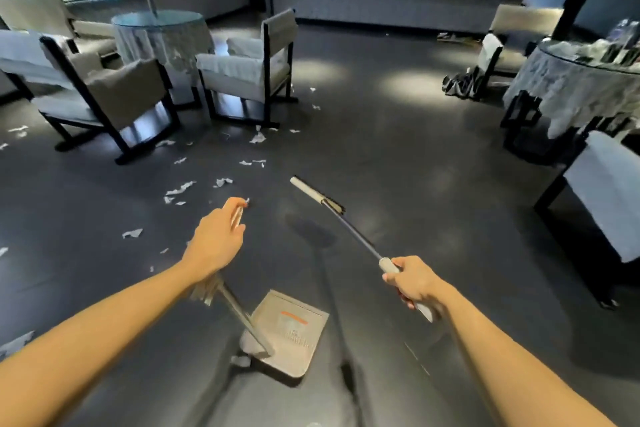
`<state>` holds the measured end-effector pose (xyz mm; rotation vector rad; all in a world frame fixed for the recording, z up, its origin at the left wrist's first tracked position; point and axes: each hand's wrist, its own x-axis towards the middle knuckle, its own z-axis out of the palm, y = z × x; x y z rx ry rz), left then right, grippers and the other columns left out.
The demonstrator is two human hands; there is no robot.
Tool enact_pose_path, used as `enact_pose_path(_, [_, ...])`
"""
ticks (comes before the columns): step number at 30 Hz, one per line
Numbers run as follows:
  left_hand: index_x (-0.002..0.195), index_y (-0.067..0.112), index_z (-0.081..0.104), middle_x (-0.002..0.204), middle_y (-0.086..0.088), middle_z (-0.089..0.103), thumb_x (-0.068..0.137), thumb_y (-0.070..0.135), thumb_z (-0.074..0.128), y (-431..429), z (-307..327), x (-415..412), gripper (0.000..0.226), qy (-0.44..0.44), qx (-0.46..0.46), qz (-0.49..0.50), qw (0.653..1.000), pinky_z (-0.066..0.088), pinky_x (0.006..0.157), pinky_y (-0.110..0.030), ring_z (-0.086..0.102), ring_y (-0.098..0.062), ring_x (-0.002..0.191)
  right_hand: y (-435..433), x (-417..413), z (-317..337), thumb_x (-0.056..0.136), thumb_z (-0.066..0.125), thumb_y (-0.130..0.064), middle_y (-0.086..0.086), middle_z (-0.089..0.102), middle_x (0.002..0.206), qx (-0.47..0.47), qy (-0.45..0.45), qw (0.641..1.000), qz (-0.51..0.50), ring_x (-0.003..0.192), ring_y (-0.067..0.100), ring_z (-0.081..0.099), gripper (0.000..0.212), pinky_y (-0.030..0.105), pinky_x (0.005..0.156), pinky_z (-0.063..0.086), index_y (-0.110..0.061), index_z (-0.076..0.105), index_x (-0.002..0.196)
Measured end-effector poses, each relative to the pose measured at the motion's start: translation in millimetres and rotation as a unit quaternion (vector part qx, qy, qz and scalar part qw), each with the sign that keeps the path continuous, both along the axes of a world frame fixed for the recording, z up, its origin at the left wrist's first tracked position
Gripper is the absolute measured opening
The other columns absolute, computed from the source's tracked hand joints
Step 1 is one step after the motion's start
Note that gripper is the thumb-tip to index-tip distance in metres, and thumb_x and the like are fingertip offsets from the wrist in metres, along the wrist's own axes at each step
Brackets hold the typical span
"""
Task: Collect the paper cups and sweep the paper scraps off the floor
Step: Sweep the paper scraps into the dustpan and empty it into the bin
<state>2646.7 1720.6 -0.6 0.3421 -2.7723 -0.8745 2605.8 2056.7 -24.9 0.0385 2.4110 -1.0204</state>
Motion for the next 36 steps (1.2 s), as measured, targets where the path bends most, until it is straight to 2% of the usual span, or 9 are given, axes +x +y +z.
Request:
enact_pose_path(4, [0.126,0.02,0.047,0.116,-0.014,0.061,0.088,0.01,0.055,2,15,-139,0.04,-0.006,-0.015,-0.018,1.0,0.046,0.089,-0.042,0.057,-0.036,0.106,13,-131,9,0.095,0.052,-0.014,0.004,0.046,0.063,0.0,-0.009,1.0,-0.009,0.037,0.015,0.039,0.019,0.023,0.039,0.037,-0.006,0.058,0.11])
enact_pose_path(9, [0.126,0.015,0.048,0.104,-0.021,0.061,0.087,0.008,0.057,17,12,-323,0.041,-0.006,-0.046,-0.009,0.999,0.044,0.085,-0.041,0.057,-0.041,0.098,26,-311,3,0.093,0.055,-0.012,0.003,0.041,0.06,-0.017,0.02,0.999,-0.022,0.037,0.011,0.037,0.019,0.017,0.033,0.031,-0.005,0.061,0.11])
enact_pose_path(12, [0.123,0.017,0.05,0.105,-0.018,0.06,0.086,0.007,0.057,32,3,-436,0.039,-0.003,-0.037,0.004,0.999,0.044,0.084,-0.041,0.056,-0.039,0.098,37,-429,-5,0.094,0.053,-0.009,0.003,0.041,0.061,-0.028,0.022,0.999,-0.017,0.042,0.012,0.036,0.017,0.017,0.03,0.03,-0.011,0.06,0.11])
enact_pose_path(16, [0.123,0.019,0.049,0.107,-0.016,0.058,0.087,0.01,0.055,46,4,-583,0.038,0.005,-0.047,0.007,0.999,0.044,0.085,-0.04,0.057,-0.04,0.098,55,-590,5,0.095,0.05,-0.007,0.004,0.04,0.061,-0.031,0.014,0.999,0.003,0.043,0.013,0.037,0.017,0.016,0.028,0.028,-0.003,0.057,0.11])
enact_pose_path(19, [0.122,0.021,0.048,0.104,-0.015,0.058,0.087,0.011,0.055,51,19,-683,0.037,0.007,-0.056,0.02,0.998,0.042,0.082,-0.04,0.056,-0.04,0.094,62,-700,18,0.094,0.052,-0.009,0.004,0.043,0.059,-0.028,0.027,0.999,0.014,0.042,0.013,0.039,0.014,0.016,0.029,0.03,-0.01,0.059,0.107])
enact_pose_path(22, [0.121,0.022,0.048,0.109,-0.013,0.059,0.087,0.009,0.056,60,23,-773,0.037,0.029,-0.04,0.038,0.998,0.041,0.08,-0.039,0.056,-0.038,0.094,63,-803,25,0.093,0.053,-0.009,0.001,0.046,0.054,-0.033,0.046,0.998,0.016,0.04,0.012,0.039,0.012,0.015,0.029,0.029,-0.012,0.061,0.101])
enact_pose_path(29, [0.124,0.018,0.048,0.1,-0.016,0.059,0.088,0.009,0.056,65,5,-1025,0.037,0.038,-0.019,0.041,0.998,0.048,0.074,-0.038,0.055,-0.033,0.081,51,-1057,6,0.094,0.053,-0.011,0.005,0.043,0.056,-0.064,0.028,0.998,0.013,0.04,0.012,0.037,0.02,0.015,0.03,0.027,-0.013,0.058,0.113])
enact_pose_path(32, [0.124,0.018,0.049,0.1,-0.016,0.057,0.088,0.006,0.055,66,6,-1132,0.038,0.026,-0.005,0.042,0.999,0.05,0.077,-0.043,0.057,-0.036,0.085,50,-1165,10,0.094,0.053,-0.01,0.004,0.042,0.054,-0.063,0.023,0.998,0.015,0.036,0.011,0.035,0.024,0.015,0.03,0.027,-0.009,0.058,0.117])
enact_pose_path(36, [0.122,0.017,0.049,0.095,-0.015,0.057,0.088,0.01,0.056,64,17,-1274,0.036,0.023,-0.017,0.048,0.998,0.046,0.074,-0.037,0.056,-0.034,0.082,58,-1299,19,0.094,0.055,-0.01,0.002,0.042,0.053,-0.076,0.022,0.997,0.01,0.03,0.005,0.032,0.021,0.013,0.03,0.025,-0.024,0.053,0.11])
